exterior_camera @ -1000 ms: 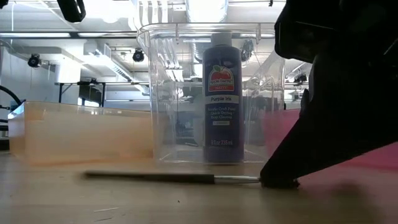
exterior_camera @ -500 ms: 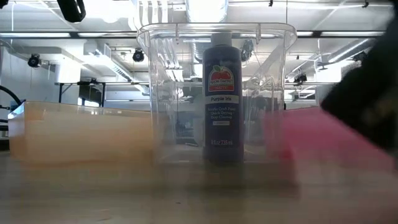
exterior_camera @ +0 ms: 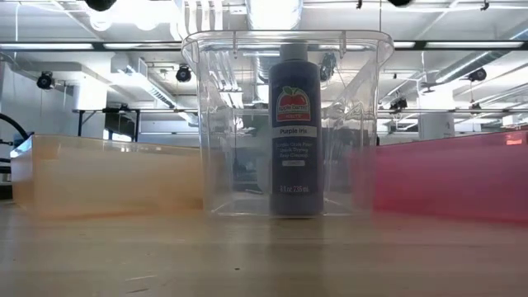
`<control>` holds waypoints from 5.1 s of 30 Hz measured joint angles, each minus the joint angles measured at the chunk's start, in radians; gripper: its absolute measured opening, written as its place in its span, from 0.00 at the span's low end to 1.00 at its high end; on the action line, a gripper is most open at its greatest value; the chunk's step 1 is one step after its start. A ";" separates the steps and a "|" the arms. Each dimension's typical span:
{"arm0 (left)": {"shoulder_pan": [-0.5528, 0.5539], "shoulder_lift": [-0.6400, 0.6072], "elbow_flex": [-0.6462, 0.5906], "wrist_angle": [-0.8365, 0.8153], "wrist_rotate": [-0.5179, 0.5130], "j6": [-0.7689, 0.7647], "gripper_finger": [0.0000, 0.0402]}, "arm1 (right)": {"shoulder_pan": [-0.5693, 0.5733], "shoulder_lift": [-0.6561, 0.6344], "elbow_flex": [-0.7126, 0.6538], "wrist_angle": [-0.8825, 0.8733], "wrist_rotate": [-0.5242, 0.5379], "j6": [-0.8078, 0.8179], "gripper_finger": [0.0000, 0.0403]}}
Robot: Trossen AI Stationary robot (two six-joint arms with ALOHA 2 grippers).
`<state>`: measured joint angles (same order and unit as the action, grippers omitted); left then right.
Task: Pick & Place Paint Supplies
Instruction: Put the bottom black lash brush into the orange bin
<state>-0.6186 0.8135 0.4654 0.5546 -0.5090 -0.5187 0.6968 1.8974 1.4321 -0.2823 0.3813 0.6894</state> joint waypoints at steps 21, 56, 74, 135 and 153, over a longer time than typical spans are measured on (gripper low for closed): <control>0.016 0.524 0.914 -1.238 0.267 0.196 0.50 | -0.211 -0.091 0.392 -0.514 -0.103 -0.300 0.02; 0.134 0.664 0.915 -1.127 0.338 0.099 0.35 | -0.252 -0.088 0.463 -0.564 -0.118 -0.439 0.02; 0.170 0.662 0.915 -1.162 0.305 0.039 0.04 | -0.260 -0.088 0.463 -0.544 -0.122 -0.452 0.02; 0.024 0.263 -0.076 -0.644 -0.419 -1.582 0.11 | -0.250 -0.274 0.462 -0.636 0.022 -0.221 0.50; 0.018 0.261 -0.074 -0.642 -0.434 -1.602 0.12 | -0.250 -0.273 0.462 -0.649 0.025 -0.217 0.50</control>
<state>-0.6010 1.0748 0.3916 -0.0877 -0.9428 -2.1208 0.4465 1.6245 1.8938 -0.9314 0.4067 0.4721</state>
